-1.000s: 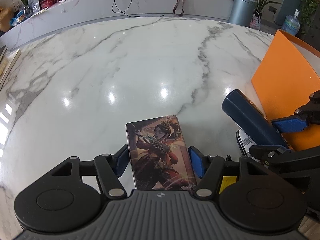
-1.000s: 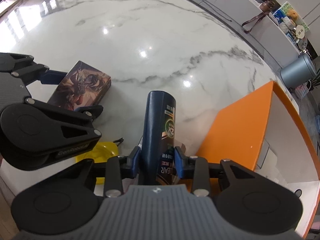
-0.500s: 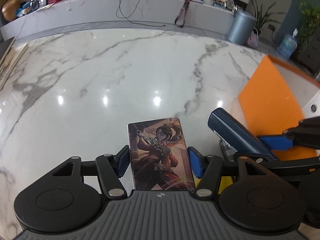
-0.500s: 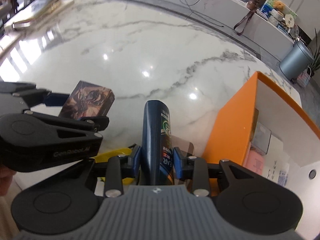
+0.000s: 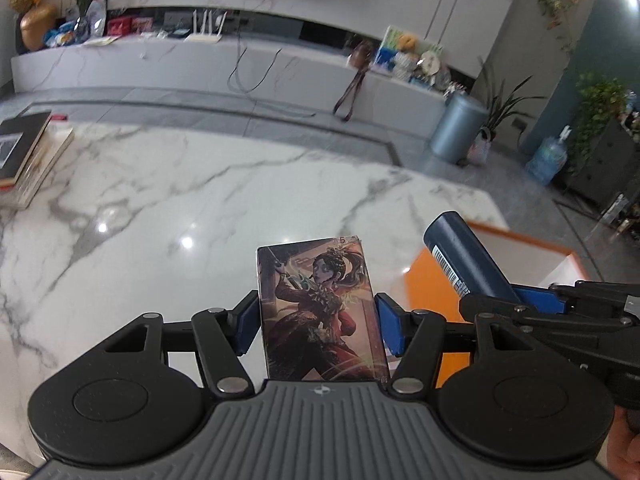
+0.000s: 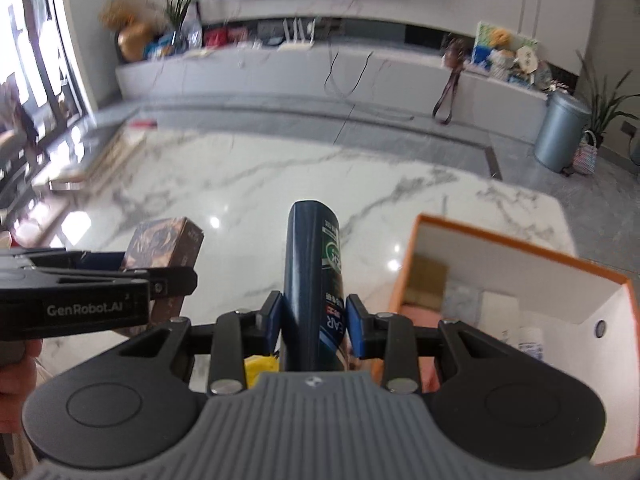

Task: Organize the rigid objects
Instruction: 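Carry the card box and navy bottle over the orange box with both tools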

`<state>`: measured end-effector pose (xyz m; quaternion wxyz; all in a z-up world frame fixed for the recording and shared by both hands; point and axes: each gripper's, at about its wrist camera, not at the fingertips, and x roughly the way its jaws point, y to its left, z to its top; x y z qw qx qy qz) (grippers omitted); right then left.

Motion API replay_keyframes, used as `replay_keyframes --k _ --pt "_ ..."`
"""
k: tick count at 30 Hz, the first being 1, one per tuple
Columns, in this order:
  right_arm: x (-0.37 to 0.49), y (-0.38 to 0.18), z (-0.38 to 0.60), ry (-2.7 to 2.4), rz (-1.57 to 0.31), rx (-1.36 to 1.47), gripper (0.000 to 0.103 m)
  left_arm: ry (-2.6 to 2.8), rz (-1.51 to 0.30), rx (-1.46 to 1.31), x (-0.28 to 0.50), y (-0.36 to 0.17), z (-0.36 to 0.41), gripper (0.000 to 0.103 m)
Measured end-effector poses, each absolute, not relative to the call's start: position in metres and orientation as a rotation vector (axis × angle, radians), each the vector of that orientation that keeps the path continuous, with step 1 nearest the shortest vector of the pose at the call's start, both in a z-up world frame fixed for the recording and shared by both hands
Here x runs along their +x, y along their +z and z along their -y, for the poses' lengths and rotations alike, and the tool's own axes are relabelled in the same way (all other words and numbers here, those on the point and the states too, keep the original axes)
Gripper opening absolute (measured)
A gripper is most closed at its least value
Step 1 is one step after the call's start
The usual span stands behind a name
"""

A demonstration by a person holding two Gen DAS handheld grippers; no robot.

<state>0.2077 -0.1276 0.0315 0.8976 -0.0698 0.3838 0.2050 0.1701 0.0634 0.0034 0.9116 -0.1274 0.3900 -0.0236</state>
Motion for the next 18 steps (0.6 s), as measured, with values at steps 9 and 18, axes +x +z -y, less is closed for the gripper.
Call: replay_keyframes --k 9,18 --pt "0.21 0.057 0.196 0.336 -0.745 -0.092 0.034 -0.223 -0.775 -0.244 0.18 0.039 0.005 0.069" --pt "0.229 0.042 0.268 0.207 -0.813 -0.1 0.034 -0.379 -0.86 -0.18 0.218 0.018 0.098 0.069"
